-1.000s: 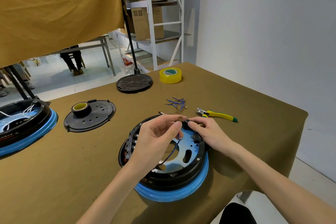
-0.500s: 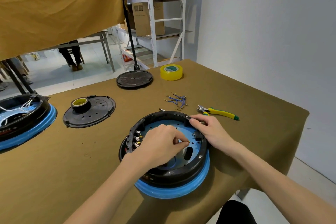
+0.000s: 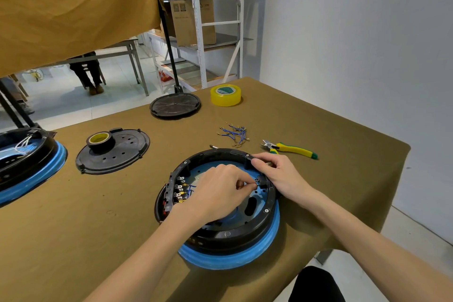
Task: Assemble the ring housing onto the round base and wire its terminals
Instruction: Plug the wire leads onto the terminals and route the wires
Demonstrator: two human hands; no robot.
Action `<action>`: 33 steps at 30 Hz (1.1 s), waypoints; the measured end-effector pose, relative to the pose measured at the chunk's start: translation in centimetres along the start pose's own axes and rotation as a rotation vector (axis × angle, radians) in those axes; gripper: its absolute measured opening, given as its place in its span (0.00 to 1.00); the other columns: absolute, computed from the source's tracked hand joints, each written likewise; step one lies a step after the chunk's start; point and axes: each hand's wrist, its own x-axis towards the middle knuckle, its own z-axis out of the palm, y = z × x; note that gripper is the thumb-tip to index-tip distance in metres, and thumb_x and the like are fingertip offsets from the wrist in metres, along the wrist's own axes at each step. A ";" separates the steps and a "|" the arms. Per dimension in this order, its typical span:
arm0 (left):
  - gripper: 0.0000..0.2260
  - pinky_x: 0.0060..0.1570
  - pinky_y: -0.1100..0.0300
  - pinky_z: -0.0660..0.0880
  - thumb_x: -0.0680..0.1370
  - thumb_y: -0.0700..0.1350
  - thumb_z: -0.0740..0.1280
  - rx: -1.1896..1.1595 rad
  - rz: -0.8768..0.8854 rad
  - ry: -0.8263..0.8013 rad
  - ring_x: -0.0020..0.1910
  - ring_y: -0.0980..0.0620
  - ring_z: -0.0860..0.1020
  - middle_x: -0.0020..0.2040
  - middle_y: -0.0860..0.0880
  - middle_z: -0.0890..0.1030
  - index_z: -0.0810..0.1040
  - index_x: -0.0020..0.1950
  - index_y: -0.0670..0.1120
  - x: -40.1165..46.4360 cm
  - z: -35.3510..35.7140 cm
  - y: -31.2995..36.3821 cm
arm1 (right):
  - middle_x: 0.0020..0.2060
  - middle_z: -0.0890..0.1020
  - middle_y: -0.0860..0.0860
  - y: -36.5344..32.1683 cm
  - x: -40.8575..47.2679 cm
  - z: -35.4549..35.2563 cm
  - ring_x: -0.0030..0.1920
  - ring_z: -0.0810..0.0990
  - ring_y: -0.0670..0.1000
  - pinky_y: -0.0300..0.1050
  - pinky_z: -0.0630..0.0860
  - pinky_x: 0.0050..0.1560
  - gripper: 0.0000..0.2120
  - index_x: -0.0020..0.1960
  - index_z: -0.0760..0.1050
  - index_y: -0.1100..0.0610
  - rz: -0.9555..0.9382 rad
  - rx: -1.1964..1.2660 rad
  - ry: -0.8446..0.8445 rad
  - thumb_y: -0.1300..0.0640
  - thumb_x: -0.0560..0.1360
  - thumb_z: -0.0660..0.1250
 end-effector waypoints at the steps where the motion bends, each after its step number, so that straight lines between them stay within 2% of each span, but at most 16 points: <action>1: 0.09 0.31 0.64 0.63 0.83 0.56 0.65 -0.006 -0.004 0.001 0.30 0.58 0.73 0.29 0.56 0.76 0.86 0.54 0.60 0.1 0.0 0.0 | 0.52 0.85 0.45 0.0 0.0 0.0 0.53 0.82 0.43 0.35 0.76 0.54 0.12 0.63 0.83 0.55 0.001 0.007 0.000 0.55 0.83 0.65; 3: 0.09 0.30 0.65 0.62 0.83 0.56 0.66 -0.035 -0.026 0.002 0.30 0.60 0.73 0.27 0.58 0.76 0.86 0.52 0.60 0.1 0.0 0.0 | 0.51 0.85 0.45 0.0 0.0 0.2 0.52 0.82 0.43 0.36 0.76 0.54 0.12 0.63 0.83 0.55 0.007 0.025 0.005 0.55 0.83 0.65; 6: 0.09 0.28 0.65 0.62 0.82 0.55 0.67 -0.117 -0.062 -0.024 0.28 0.62 0.72 0.26 0.60 0.76 0.87 0.50 0.58 0.0 0.2 0.0 | 0.49 0.85 0.43 0.2 -0.1 0.3 0.48 0.81 0.36 0.29 0.73 0.49 0.10 0.61 0.83 0.55 0.015 0.056 0.035 0.56 0.83 0.66; 10: 0.09 0.32 0.60 0.67 0.82 0.53 0.69 -0.261 -0.070 -0.057 0.27 0.57 0.68 0.33 0.48 0.82 0.88 0.46 0.54 0.3 0.4 -0.2 | 0.46 0.84 0.41 0.5 -0.2 0.8 0.44 0.80 0.33 0.26 0.72 0.46 0.09 0.59 0.83 0.54 0.019 0.099 0.076 0.56 0.83 0.67; 12: 0.09 0.33 0.59 0.68 0.81 0.52 0.70 -0.297 -0.079 -0.070 0.28 0.55 0.69 0.33 0.46 0.82 0.88 0.45 0.53 0.4 0.6 -0.2 | 0.46 0.84 0.41 0.5 -0.3 0.9 0.44 0.80 0.32 0.25 0.71 0.45 0.09 0.60 0.83 0.55 0.020 0.109 0.083 0.56 0.83 0.66; 16: 0.09 0.33 0.64 0.71 0.81 0.50 0.70 -0.375 -0.118 -0.109 0.28 0.57 0.73 0.32 0.50 0.84 0.88 0.43 0.52 0.5 0.5 -0.4 | 0.48 0.85 0.40 0.5 -0.3 0.8 0.47 0.81 0.34 0.27 0.73 0.48 0.10 0.61 0.83 0.52 0.033 0.137 0.061 0.55 0.83 0.66; 19: 0.07 0.37 0.70 0.76 0.80 0.48 0.72 -0.509 -0.185 -0.146 0.34 0.60 0.81 0.38 0.50 0.87 0.89 0.47 0.48 0.3 -0.1 -1.1 | 0.48 0.85 0.39 0.6 -0.4 0.7 0.50 0.82 0.37 0.29 0.74 0.49 0.08 0.58 0.82 0.47 0.037 0.153 0.060 0.54 0.83 0.66; 23: 0.07 0.35 0.71 0.73 0.79 0.48 0.74 -0.562 -0.221 -0.141 0.33 0.62 0.79 0.37 0.50 0.87 0.89 0.45 0.48 0.3 -0.2 -1.0 | 0.45 0.85 0.35 0.6 -0.5 0.8 0.49 0.82 0.35 0.27 0.73 0.48 0.07 0.55 0.82 0.43 0.045 0.168 0.085 0.54 0.82 0.67; 26: 0.07 0.33 0.72 0.73 0.78 0.47 0.75 -0.543 -0.252 -0.116 0.30 0.62 0.78 0.36 0.48 0.87 0.89 0.43 0.48 0.6 0.0 -0.3 | 0.48 0.85 0.38 0.4 -0.5 0.9 0.49 0.81 0.34 0.25 0.72 0.48 0.07 0.55 0.82 0.44 0.042 0.176 0.084 0.54 0.82 0.67; 31: 0.08 0.32 0.71 0.74 0.78 0.48 0.75 -0.522 -0.325 -0.117 0.30 0.63 0.77 0.32 0.53 0.85 0.88 0.39 0.49 1.1 0.3 0.1 | 0.49 0.85 0.39 0.5 -0.6 0.9 0.50 0.81 0.34 0.26 0.73 0.50 0.07 0.56 0.82 0.46 0.044 0.193 0.089 0.55 0.83 0.66; 33: 0.10 0.29 0.72 0.71 0.78 0.48 0.75 -0.536 -0.336 -0.099 0.27 0.64 0.76 0.29 0.55 0.83 0.87 0.36 0.51 1.0 0.5 0.2 | 0.47 0.85 0.38 0.5 -0.6 1.0 0.49 0.81 0.34 0.26 0.73 0.49 0.07 0.54 0.82 0.45 0.041 0.200 0.092 0.55 0.83 0.66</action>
